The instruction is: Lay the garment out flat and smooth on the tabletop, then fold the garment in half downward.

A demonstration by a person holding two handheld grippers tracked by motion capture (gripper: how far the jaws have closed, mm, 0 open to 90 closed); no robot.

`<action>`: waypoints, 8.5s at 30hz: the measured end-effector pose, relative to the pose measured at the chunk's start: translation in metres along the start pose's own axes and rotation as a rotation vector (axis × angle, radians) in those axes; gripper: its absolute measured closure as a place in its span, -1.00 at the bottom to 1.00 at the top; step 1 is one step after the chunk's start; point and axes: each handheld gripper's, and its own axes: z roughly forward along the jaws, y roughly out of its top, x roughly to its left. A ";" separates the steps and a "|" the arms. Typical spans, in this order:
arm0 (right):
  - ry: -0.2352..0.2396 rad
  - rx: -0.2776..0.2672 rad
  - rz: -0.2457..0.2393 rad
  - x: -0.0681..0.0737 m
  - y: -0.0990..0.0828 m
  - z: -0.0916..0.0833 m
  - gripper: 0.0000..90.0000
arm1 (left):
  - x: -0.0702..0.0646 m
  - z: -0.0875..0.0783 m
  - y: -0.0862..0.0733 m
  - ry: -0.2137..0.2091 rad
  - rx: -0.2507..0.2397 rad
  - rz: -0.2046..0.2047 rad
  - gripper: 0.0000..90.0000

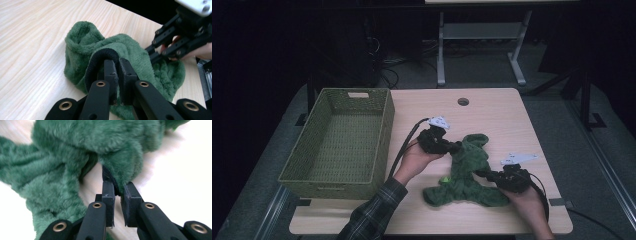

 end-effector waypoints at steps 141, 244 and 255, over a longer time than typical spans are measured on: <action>-0.070 0.111 0.024 -0.077 0.078 0.064 0.75 | 0.076 0.033 -0.038 0.301 0.055 -0.102 0.83; 0.180 0.072 -0.388 0.144 0.049 0.090 0.69 | -0.079 -0.040 -0.163 0.296 0.091 0.051 -0.72; 0.192 0.063 -0.356 0.148 0.047 0.087 0.94 | -0.079 -0.040 -0.163 0.297 0.097 0.052 -0.72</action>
